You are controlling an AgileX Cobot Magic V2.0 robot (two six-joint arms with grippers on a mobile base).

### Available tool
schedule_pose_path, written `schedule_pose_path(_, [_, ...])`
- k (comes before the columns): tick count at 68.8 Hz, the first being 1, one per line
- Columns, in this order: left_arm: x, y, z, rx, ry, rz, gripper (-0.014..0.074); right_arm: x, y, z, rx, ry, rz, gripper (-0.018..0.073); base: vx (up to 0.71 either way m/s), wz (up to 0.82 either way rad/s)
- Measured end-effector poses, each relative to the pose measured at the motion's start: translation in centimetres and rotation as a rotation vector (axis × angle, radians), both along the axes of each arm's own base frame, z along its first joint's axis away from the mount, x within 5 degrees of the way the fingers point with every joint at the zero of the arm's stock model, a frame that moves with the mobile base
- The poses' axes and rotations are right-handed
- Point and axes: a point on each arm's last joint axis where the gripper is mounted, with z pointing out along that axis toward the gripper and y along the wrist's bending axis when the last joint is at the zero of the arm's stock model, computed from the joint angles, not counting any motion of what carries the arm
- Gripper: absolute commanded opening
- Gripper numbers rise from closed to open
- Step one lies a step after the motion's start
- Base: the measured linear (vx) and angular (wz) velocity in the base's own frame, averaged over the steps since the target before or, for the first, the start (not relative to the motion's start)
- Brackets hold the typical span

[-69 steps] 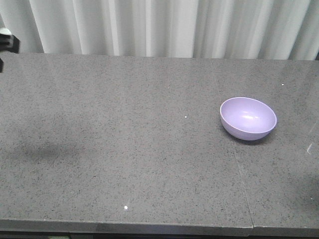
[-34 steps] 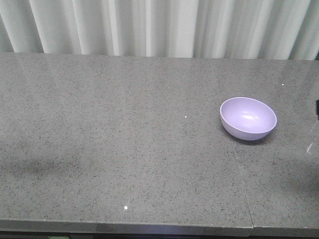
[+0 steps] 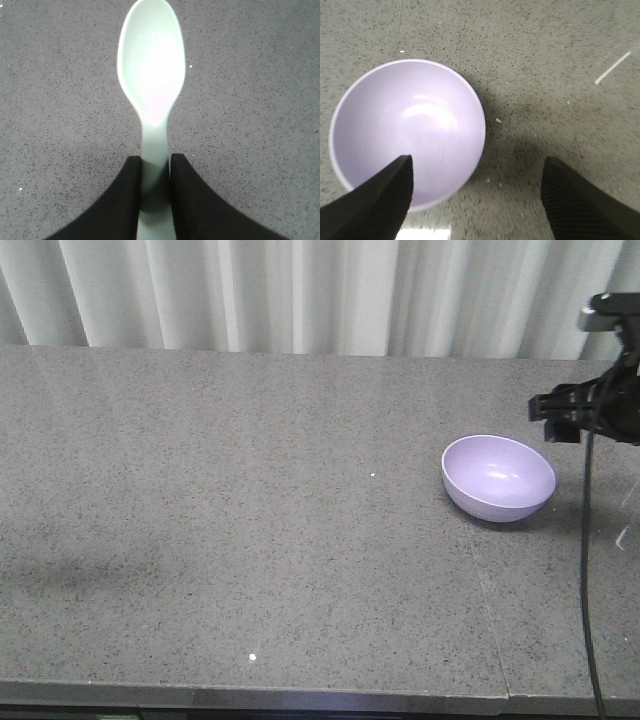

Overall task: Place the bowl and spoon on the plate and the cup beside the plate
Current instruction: 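Lower the right gripper to the lavender bowl rim and grasp it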

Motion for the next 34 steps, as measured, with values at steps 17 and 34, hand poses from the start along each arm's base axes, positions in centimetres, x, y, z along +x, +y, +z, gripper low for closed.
schedule_pose_path(17, [0.0, 0.0, 0.0, 0.000, 0.000, 0.000, -0.0008, 4.0, 0.2, -5.9, -0.005, 0.104, 0.011, 0.0527, 0.00, 0.00])
schedule_pose_path(34, [0.0, 0.0, 0.0, 0.000, 0.002, 0.000, -0.0008, 5.3, 0.3, -9.6, -0.003, 0.175, 0.013, 0.0456, 0.00, 0.00])
